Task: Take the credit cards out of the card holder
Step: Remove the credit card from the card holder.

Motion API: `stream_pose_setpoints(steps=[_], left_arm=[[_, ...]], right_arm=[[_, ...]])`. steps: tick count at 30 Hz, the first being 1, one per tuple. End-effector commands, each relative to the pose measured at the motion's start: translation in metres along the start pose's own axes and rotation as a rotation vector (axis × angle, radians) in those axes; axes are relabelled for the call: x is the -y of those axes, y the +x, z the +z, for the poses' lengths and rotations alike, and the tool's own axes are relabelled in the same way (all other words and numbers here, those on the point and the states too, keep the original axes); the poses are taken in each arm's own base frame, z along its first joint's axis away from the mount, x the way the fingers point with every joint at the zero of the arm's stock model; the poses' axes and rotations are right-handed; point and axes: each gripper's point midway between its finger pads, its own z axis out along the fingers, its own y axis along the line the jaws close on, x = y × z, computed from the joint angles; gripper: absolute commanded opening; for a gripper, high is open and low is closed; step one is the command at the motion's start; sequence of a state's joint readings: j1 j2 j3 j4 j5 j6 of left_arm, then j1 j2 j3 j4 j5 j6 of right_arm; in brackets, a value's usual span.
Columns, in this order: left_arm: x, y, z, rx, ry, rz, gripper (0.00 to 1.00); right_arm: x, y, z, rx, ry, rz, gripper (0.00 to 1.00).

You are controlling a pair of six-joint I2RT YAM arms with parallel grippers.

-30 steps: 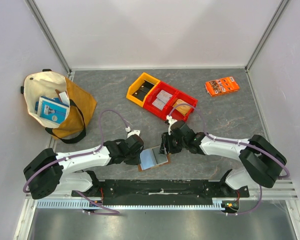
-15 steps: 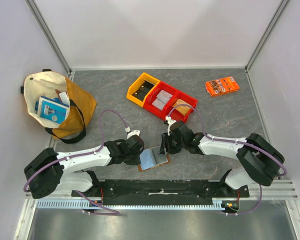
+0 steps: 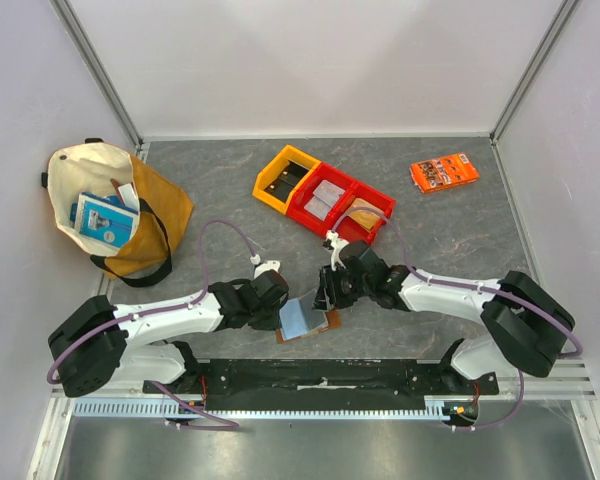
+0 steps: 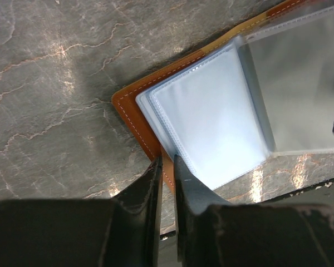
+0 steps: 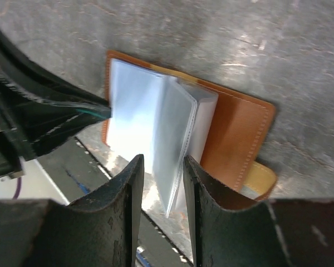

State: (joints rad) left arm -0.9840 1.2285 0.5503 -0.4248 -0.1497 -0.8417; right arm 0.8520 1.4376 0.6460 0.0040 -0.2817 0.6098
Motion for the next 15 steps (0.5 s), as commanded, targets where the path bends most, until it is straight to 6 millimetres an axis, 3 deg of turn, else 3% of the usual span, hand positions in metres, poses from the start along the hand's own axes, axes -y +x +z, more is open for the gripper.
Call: stream_pose_setpoints(steps=[1,11,15], left_arm=[[-0.005,0.008,0.003,-0.020,-0.029,-0.026,0.18],[0.000,-0.002,-0.005,0.057,0.028,-0.102,0.18],[-0.003,-0.010,-0.016,0.134,0.058,-0.174,0.20]], right_arm=[[-0.046,-0.022,-0.009,0.045,-0.133,-0.045,0.41],[-0.084,-0.007,0.006,-0.030,-0.230,-0.124,0.42],[-0.085,-0.001,0.016,-0.054,-0.225,-0.131,0.43]])
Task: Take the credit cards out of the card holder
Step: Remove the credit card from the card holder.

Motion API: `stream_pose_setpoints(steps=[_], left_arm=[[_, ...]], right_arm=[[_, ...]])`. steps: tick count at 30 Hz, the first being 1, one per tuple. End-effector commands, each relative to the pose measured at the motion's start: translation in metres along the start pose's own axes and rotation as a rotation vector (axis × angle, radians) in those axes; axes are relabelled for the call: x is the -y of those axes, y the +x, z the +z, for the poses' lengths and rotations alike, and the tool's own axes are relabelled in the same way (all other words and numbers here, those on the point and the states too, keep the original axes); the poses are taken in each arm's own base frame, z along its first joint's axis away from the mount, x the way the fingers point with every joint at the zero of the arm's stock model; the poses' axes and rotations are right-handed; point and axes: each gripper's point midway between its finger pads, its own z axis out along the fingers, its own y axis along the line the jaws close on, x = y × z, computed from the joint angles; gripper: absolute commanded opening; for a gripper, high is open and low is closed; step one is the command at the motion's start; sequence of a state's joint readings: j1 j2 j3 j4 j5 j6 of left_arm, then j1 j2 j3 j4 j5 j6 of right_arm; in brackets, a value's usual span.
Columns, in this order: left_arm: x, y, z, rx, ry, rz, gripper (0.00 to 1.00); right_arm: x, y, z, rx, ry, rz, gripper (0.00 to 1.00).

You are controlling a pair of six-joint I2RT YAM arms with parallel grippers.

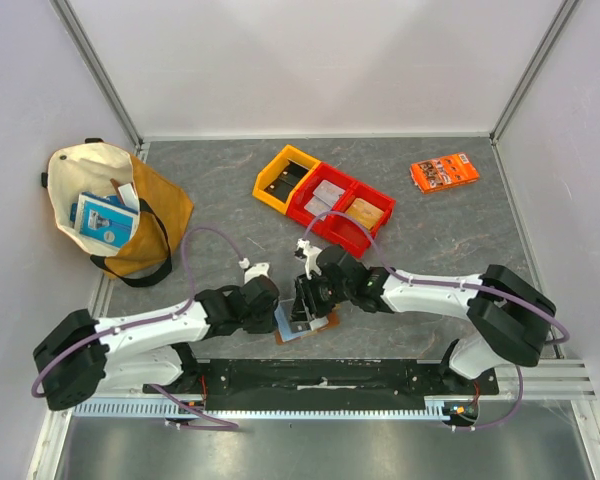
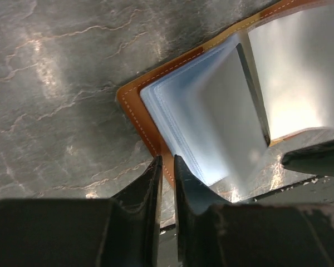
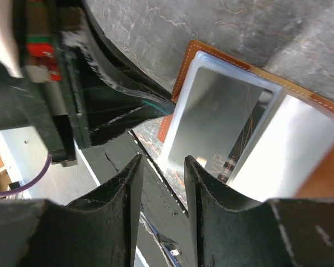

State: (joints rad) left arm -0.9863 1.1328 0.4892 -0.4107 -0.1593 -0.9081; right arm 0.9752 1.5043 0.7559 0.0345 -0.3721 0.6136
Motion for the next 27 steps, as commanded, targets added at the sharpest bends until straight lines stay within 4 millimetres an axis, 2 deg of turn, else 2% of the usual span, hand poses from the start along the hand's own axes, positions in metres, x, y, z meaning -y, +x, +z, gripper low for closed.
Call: stream_pose_setpoints(steps=[1,7,12,15,19,24,27], left_arm=[[0.000,-0.015,-0.011,0.117,0.036,-0.124,0.20],[-0.003,-0.027,-0.030,0.232,0.127,-0.220,0.25],[0.020,-0.043,-0.047,0.296,0.259,-0.192,0.26],[0.037,-0.051,-0.049,0.304,0.311,-0.169,0.24],[0.047,-0.050,-0.034,0.275,0.312,-0.164,0.21],[0.034,-0.041,-0.007,0.226,0.217,-0.194,0.15],[0.028,-0.037,0.001,0.204,0.194,-0.213,0.12]], right_arm=[[-0.014,-0.011,0.009,0.016,-0.043,-0.036,0.43],[-0.007,-0.007,0.010,0.012,-0.017,-0.050,0.42],[0.008,-0.019,0.002,0.070,0.032,-0.046,0.41],[0.021,-0.027,-0.003,0.084,0.023,-0.014,0.41],[0.028,-0.039,-0.010,0.126,-0.050,0.036,0.41],[0.031,-0.045,-0.008,0.128,-0.143,0.083,0.41],[0.032,-0.043,-0.002,0.112,-0.173,0.092,0.41]])
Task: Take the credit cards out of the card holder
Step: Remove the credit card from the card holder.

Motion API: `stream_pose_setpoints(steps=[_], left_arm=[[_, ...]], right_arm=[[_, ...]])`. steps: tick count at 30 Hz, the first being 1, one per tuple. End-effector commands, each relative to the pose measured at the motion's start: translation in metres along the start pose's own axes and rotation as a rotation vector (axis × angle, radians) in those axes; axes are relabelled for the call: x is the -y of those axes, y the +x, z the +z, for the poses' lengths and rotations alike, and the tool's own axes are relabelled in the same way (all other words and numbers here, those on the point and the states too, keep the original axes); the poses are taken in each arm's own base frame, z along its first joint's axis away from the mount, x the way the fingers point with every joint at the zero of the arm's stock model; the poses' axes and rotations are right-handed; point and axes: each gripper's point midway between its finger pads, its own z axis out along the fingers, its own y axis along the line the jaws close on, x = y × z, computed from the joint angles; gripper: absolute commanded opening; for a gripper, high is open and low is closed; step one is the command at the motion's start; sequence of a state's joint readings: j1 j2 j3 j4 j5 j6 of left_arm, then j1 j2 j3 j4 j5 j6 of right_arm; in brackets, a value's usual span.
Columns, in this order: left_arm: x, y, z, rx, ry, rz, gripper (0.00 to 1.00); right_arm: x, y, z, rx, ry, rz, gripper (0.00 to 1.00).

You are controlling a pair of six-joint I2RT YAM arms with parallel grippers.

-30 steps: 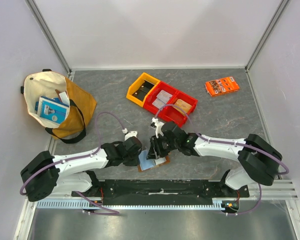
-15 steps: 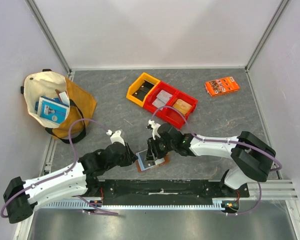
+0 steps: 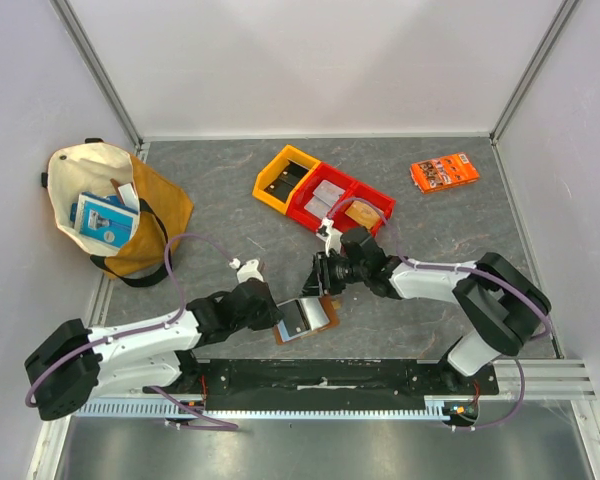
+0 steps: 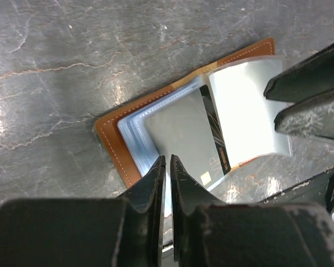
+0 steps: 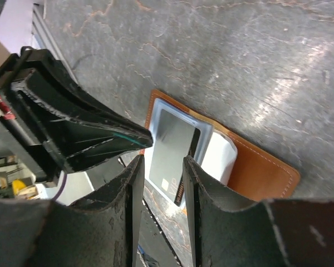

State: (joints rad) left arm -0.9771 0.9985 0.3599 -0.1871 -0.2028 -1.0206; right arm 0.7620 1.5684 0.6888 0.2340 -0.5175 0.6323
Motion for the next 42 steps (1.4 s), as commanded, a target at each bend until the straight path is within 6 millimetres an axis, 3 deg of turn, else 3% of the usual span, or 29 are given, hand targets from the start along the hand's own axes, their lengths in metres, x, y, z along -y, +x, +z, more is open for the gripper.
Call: stream_pose_setpoints(steps=[1,9,20,27,34,37,42], left_arm=[[0.009,-0.009,0.007,0.032,0.026,-0.055,0.11],[-0.017,0.003,0.013,-0.017,-0.046,-0.108,0.02],[-0.034,0.014,0.011,-0.047,-0.076,-0.147,0.02],[-0.032,0.014,0.013,-0.051,-0.067,-0.145,0.02],[-0.029,0.017,0.014,-0.065,-0.051,-0.142,0.02],[-0.025,0.014,0.010,-0.064,-0.043,-0.142,0.02],[-0.013,0.004,-0.002,-0.040,0.003,-0.140,0.04]], right_arm=[[-0.015,-0.001,0.009,-0.014,-0.127,-0.002,0.41],[0.006,0.017,0.020,-0.050,-0.105,0.050,0.39],[0.014,0.032,0.025,-0.091,-0.136,0.095,0.35],[0.007,0.035,0.028,-0.101,-0.205,0.128,0.29],[0.016,0.041,0.032,-0.115,-0.169,0.143,0.26],[0.030,0.043,0.030,-0.118,-0.081,0.121,0.27],[0.032,0.042,0.025,-0.108,-0.055,0.108,0.29]])
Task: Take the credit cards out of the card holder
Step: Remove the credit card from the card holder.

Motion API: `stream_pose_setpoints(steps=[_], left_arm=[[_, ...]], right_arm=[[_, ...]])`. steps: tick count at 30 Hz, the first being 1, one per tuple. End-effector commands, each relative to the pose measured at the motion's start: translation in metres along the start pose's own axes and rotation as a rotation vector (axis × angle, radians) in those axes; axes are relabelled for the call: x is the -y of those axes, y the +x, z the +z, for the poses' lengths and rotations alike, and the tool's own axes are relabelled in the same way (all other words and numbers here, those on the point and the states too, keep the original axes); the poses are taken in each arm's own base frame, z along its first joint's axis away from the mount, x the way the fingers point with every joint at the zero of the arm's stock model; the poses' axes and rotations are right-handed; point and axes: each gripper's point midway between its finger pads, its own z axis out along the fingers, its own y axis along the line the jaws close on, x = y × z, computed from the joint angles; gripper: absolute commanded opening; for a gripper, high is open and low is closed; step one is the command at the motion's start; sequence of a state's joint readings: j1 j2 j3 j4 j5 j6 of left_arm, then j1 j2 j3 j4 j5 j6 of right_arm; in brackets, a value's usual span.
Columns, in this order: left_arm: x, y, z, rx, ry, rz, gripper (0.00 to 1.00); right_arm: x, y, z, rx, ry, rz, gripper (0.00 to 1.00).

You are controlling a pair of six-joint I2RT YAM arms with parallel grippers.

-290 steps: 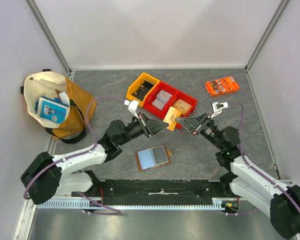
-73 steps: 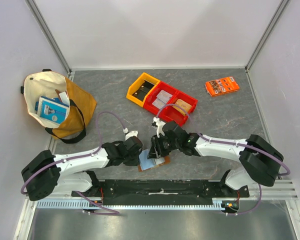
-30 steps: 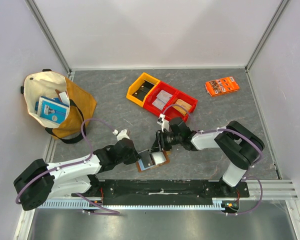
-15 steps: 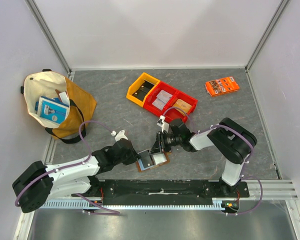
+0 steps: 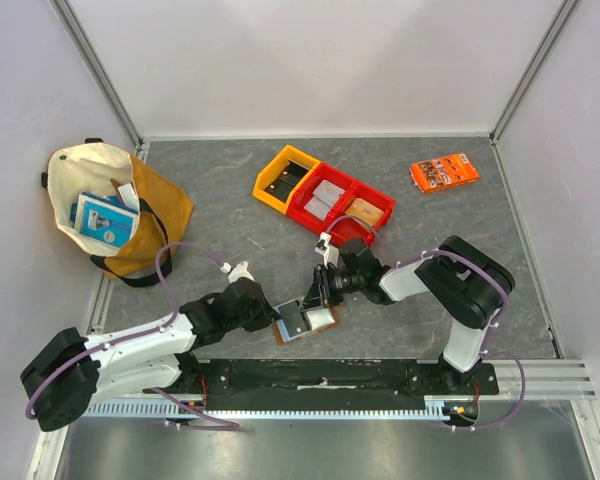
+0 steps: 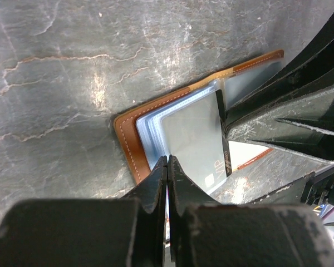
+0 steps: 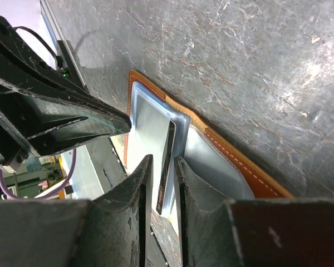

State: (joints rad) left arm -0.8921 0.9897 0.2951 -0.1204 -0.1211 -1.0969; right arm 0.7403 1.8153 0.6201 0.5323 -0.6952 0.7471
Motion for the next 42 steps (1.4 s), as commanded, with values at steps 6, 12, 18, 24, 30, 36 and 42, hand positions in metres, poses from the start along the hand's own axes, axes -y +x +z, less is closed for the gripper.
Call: stream_pose_setpoints(steps=[6,12,18,24,30,36,42], left_arm=[[0.004,0.000,-0.010,-0.035,-0.022,0.044,0.05],[0.003,0.009,-0.003,-0.100,-0.057,0.086,0.05],[0.005,0.008,-0.003,-0.101,-0.054,0.092,0.05],[0.005,0.006,-0.005,-0.101,-0.068,0.103,0.05],[0.020,-0.005,-0.016,-0.060,-0.016,0.099,0.12],[0.029,-0.010,-0.018,-0.048,0.011,0.102,0.14],[0.022,-0.006,-0.007,-0.074,-0.042,0.136,0.07]], right_arm=[[0.001,0.002,-0.005,-0.002,0.037,-0.029,0.29],[-0.005,0.004,-0.004,-0.008,-0.005,-0.022,0.28],[-0.016,0.003,-0.004,0.000,-0.067,-0.012,0.23],[-0.024,0.000,-0.008,0.013,-0.079,-0.028,0.20],[-0.021,-0.001,-0.009,0.018,-0.054,-0.037,0.20],[-0.016,0.001,-0.007,0.013,-0.044,-0.031,0.20],[-0.014,0.002,-0.007,0.011,-0.043,-0.029,0.20]])
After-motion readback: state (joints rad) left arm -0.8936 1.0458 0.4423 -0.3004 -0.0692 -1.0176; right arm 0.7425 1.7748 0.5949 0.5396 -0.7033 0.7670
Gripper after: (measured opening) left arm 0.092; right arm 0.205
